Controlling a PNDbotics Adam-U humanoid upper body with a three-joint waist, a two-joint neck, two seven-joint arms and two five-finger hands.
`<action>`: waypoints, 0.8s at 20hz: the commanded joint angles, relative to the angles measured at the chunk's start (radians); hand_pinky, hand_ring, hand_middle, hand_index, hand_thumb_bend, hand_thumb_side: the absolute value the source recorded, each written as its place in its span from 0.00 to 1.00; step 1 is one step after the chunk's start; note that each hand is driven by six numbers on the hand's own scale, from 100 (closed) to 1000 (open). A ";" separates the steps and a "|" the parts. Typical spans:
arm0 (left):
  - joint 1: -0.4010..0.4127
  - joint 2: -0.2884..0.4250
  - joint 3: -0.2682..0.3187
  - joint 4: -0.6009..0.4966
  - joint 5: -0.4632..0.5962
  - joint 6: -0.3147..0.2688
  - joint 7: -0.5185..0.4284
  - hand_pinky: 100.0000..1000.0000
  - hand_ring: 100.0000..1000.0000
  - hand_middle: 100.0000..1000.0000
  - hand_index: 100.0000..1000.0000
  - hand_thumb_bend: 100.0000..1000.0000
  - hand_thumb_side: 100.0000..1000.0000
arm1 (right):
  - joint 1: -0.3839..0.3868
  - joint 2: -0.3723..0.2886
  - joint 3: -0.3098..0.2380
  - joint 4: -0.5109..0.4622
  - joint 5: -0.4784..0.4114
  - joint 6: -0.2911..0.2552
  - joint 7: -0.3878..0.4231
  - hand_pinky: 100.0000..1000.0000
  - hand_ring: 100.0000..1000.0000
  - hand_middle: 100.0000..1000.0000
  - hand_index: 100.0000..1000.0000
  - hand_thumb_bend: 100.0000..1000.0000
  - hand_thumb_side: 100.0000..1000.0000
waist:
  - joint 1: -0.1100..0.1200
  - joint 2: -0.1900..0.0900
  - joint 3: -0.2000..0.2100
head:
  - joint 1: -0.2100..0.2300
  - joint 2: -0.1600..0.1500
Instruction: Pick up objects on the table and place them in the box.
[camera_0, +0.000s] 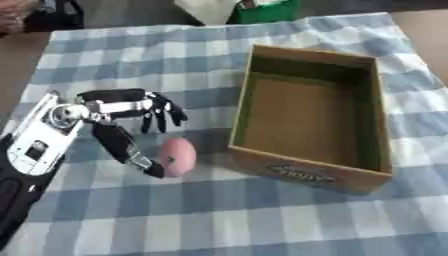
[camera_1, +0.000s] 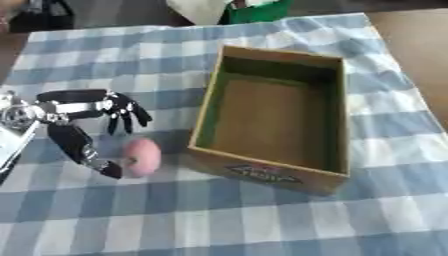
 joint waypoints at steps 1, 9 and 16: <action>-0.003 -0.006 0.019 -0.017 -0.026 -0.002 -0.023 0.40 0.60 0.68 0.76 0.64 0.39 | -0.006 -0.011 -0.009 -0.015 0.004 -0.001 -0.003 0.86 0.87 0.50 0.87 0.00 1.00 | -0.005 -0.013 -0.002 | -0.003 0.003; 0.013 -0.014 0.019 -0.026 -0.143 -0.104 0.008 0.36 0.58 0.65 0.76 0.62 0.42 | -0.007 -0.008 -0.009 -0.015 0.003 -0.004 -0.003 0.87 0.87 0.49 0.87 0.00 1.00 | -0.004 -0.007 -0.003 | -0.001 0.004; 0.025 -0.042 0.033 0.002 -0.248 -0.181 0.069 0.31 0.53 0.59 0.72 0.40 0.40 | -0.007 -0.005 -0.011 -0.015 0.005 -0.003 -0.003 0.87 0.87 0.49 0.87 0.00 1.00 | -0.002 -0.002 -0.006 | -0.001 0.005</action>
